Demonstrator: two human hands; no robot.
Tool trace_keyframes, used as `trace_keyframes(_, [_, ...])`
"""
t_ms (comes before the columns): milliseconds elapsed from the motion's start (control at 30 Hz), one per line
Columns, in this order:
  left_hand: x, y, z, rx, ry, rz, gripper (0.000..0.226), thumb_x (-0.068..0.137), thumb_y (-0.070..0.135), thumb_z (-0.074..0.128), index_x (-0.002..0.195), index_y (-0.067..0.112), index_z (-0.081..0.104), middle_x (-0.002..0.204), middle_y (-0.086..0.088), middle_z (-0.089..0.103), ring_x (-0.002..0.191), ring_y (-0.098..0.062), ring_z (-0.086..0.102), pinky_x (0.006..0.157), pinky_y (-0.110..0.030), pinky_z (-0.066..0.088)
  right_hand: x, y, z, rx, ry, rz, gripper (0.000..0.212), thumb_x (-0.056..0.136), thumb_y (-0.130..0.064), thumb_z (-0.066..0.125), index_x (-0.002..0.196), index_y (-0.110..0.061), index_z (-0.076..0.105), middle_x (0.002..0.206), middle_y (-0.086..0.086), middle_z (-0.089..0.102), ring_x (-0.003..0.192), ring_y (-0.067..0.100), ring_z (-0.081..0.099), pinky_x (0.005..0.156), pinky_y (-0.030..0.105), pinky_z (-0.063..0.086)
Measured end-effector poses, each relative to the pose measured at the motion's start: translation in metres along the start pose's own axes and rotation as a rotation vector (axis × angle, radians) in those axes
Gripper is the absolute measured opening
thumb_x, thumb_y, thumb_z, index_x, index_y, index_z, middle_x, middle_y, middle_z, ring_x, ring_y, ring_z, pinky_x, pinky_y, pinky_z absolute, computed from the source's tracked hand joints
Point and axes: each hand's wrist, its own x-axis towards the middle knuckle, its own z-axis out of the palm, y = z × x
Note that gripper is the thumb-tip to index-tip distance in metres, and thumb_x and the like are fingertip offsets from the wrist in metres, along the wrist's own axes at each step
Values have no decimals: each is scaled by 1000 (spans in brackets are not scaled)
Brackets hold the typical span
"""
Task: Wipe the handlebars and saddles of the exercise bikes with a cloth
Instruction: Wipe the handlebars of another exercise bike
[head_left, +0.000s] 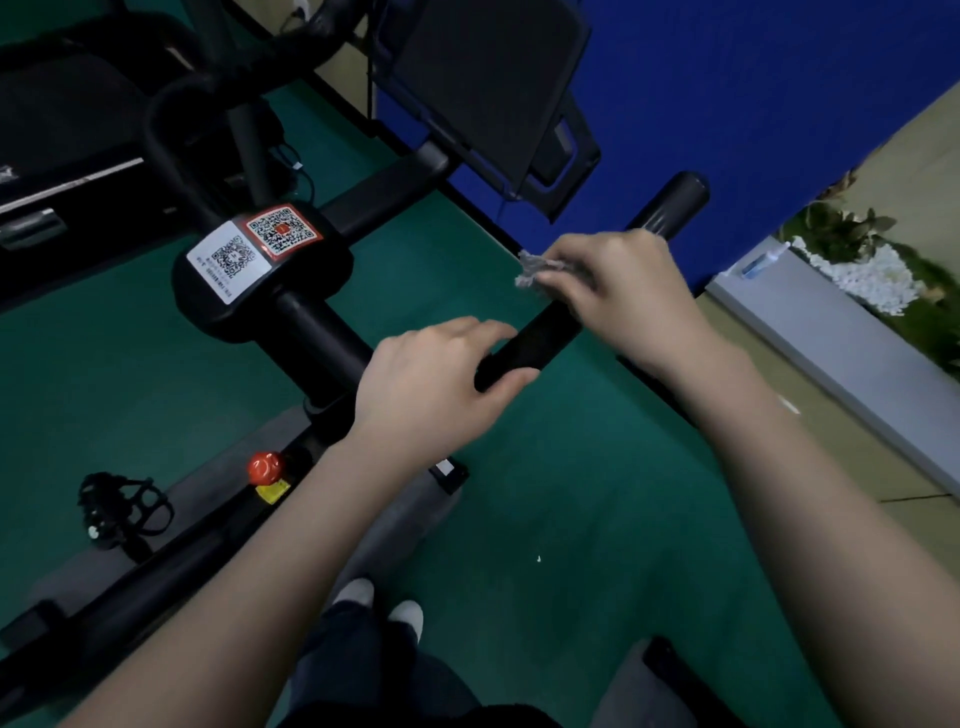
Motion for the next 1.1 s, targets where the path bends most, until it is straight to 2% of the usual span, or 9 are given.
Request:
trace_keyframes(133, [-1, 0, 0, -6, -4, 22, 42, 87, 62, 48, 117, 35, 60, 98, 11, 66, 86, -17, 65, 64, -30, 46, 28, -7, -15, -1, -377, 3, 16, 91, -30, 60, 82, -18, 67, 63, -7, 60, 68, 10, 59, 65, 28, 40])
trace_keyframes(233, [-2, -2, 0, -11, -10, 44, 43, 87, 61, 48, 116, 32, 61, 97, 8, 66, 85, -20, 66, 63, -33, 49, 42, -14, -17, 69, -613, 1, 16, 91, -29, 62, 75, -29, 60, 56, -10, 58, 57, -3, 56, 55, 10, 40])
trace_keyframes(367, [-2, -4, -1, -5, -22, 80, 44, 88, 59, 48, 114, 27, 62, 97, 4, 67, 83, -23, 66, 58, -30, 40, 52, -23, -16, 28, -794, 6, 10, 92, -26, 60, 85, -19, 64, 65, 7, 64, 59, 21, 62, 56, 34, 51])
trace_keyframes(433, [-2, -4, -2, 4, -34, 88, 44, 89, 59, 47, 117, 28, 60, 99, 5, 66, 86, -22, 65, 58, -29, 33, 54, -28, -14, -85, -833, -19, 14, 91, -23, 61, 77, -25, 60, 58, 2, 57, 41, 5, 51, 43, 27, 43])
trace_keyframes(533, [0, -5, -3, 3, -67, 88, 44, 90, 61, 43, 117, 29, 58, 99, 5, 64, 85, -23, 64, 58, -30, 32, 59, -31, -11, -257, -814, -1, 31, 89, -25, 64, 65, -28, 45, 58, -9, 44, 46, 5, 45, 43, 23, 29])
trace_keyframes(700, [0, -6, -2, 25, -93, 106, 44, 92, 60, 37, 114, 27, 56, 97, 5, 61, 82, -22, 63, 58, -30, 32, 61, -21, -10, -370, -663, 91, 21, 87, -23, 65, 77, -21, 47, 62, -5, 34, 67, 24, 42, 59, 28, 32])
trace_keyframes(767, [0, -5, -3, 29, -101, 110, 44, 93, 60, 36, 115, 27, 55, 97, 5, 60, 83, -22, 63, 58, -30, 31, 56, -23, -7, -347, -650, 77, 7, 87, -21, 65, 83, -16, 60, 60, -6, 36, 64, 23, 41, 61, 28, 32])
trace_keyframes(933, [2, -5, -4, 11, -127, 112, 45, 92, 61, 35, 115, 27, 54, 98, 5, 60, 83, -22, 62, 57, -30, 32, 52, -19, -11, -284, -662, 42, 11, 89, -21, 63, 93, -12, 67, 64, -1, 49, 72, 24, 53, 62, 30, 36])
trace_keyframes(1100, [5, -2, -6, -42, -112, 54, 50, 90, 65, 35, 111, 25, 56, 95, 3, 61, 83, -26, 63, 58, -30, 30, 43, 2, -19, -333, -432, 21, 19, 92, -22, 59, 89, -4, 65, 81, 18, 63, 87, 36, 57, 71, 40, 44])
